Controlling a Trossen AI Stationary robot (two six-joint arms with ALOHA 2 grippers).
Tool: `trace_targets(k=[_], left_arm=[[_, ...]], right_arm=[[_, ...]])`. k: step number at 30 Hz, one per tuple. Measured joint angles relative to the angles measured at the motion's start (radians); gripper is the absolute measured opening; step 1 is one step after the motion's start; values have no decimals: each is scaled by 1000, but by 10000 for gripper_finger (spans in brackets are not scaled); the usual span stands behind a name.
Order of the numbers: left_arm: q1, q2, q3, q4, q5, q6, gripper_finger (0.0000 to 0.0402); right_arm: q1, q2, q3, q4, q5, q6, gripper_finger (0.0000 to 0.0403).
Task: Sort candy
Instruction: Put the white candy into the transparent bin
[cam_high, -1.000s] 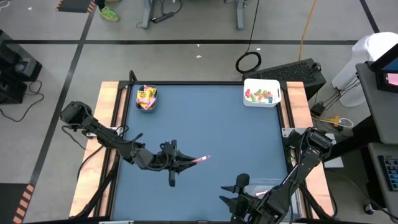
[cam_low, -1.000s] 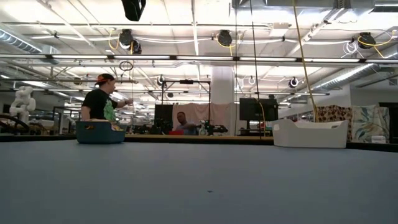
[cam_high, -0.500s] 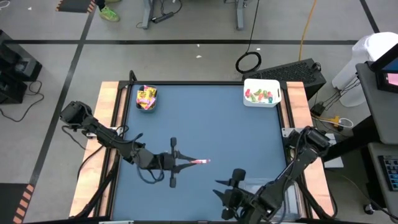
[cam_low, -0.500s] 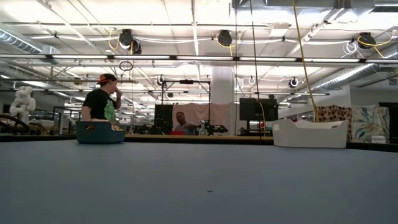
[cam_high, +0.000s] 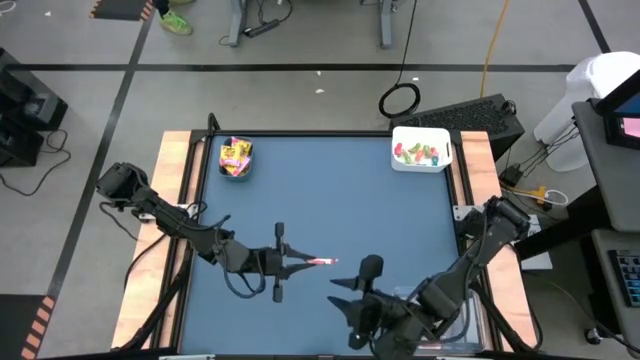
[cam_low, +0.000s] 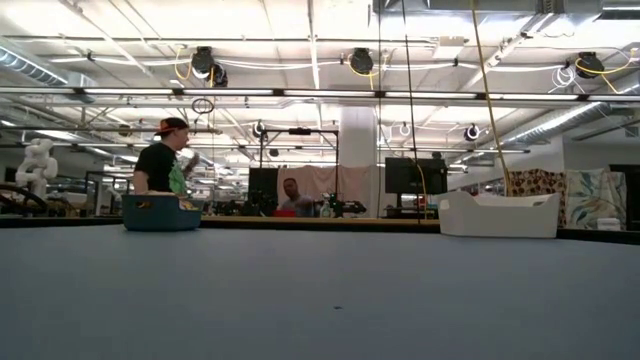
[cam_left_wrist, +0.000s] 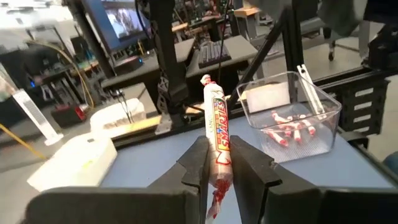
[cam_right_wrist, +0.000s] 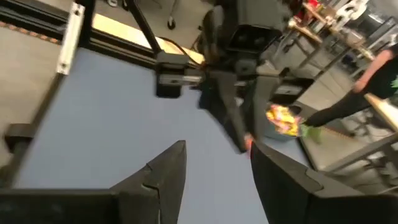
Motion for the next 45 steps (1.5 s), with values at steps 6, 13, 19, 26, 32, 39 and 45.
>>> trace_targets(k=[6,13,19,26,32,39,45], left_arm=[[0,0,0,-7,0,-59,56],[0,0,0,-8,28,-59,56],[-2,0,0,-14,30,-53,56],[-1,0,0,-31,30,-51,56],[-2,0,0,-35,34,-51,56],[-2,0,-2,-32,36,-52,60],[-15,-1,-2,-14,61,-52,122]], right_arm=[[-63,3,9,-27,-28,-111,193],[-128,10,9,-99,-73,-126,229],[-160,11,9,-121,-158,-92,211],[-180,11,8,-127,-207,-79,132],[-179,11,8,-128,-233,-73,60],[-179,11,8,-130,-255,-69,28],[-173,11,7,-148,-275,-54,52]])
